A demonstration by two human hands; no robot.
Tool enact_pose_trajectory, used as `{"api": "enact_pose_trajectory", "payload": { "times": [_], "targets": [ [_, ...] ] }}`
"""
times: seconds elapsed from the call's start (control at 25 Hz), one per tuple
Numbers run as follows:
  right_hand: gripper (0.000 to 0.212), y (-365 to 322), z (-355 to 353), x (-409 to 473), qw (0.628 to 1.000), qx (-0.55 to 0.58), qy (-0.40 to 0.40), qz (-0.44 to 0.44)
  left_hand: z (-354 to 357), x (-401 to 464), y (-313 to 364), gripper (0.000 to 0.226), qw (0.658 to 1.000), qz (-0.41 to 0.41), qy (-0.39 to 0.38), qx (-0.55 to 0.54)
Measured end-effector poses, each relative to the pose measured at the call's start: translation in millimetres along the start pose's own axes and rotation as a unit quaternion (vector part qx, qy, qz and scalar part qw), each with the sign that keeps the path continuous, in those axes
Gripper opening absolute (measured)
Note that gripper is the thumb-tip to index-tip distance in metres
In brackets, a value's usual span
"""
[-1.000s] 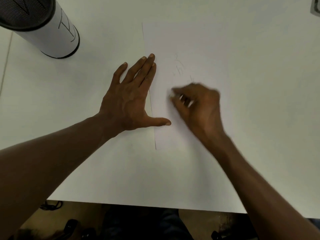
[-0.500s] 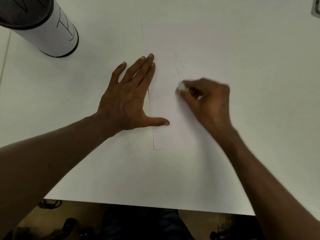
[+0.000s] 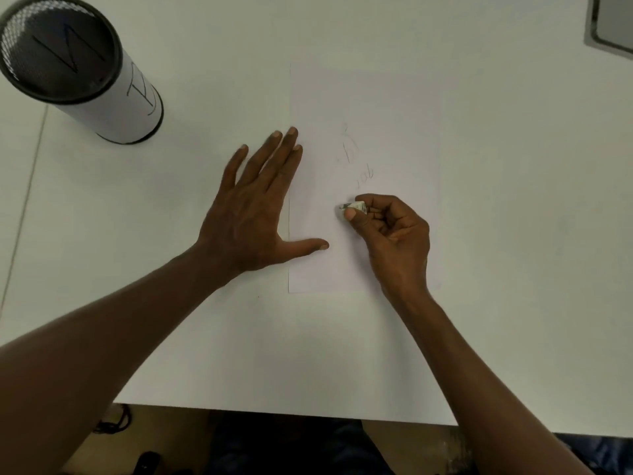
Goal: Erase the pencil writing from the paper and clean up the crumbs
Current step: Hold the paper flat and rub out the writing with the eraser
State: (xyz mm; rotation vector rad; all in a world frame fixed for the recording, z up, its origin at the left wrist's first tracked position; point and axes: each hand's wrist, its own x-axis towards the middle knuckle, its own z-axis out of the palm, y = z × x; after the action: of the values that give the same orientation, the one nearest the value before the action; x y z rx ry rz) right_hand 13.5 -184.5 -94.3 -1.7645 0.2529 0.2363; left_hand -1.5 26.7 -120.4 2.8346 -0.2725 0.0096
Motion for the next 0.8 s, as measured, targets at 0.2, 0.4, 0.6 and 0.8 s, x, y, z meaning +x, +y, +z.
{"api": "enact_pose_trajectory", "payload": {
  "times": [0.2, 0.4, 0.6, 0.8],
  "targets": [
    [0.018, -1.0, 0.7, -3.0, 1.000, -0.007, 0.011, 0.008, 13.9, -0.2, 31.4, 0.111, 0.995, 0.004, 0.013, -0.101],
    [0.014, 2.5, 3.6, 1.2, 0.999, -0.037, 0.026, -0.012, 20.7, 4.5, 38.5, 0.126, 0.997, -0.046, -0.028, -0.061],
    [0.020, 2.6, 5.2, 8.7, 0.971, -0.190, -0.010, -0.148, 20.8, 7.3, 39.4, 0.130, 0.997, -0.056, -0.049, -0.021],
    [0.014, -11.5, -8.7, 60.5, 0.947, -0.239, 0.014, -0.215, 18.2, 9.1, 39.4, 0.130, 0.997, -0.054, -0.054, 0.002]
  ]
}}
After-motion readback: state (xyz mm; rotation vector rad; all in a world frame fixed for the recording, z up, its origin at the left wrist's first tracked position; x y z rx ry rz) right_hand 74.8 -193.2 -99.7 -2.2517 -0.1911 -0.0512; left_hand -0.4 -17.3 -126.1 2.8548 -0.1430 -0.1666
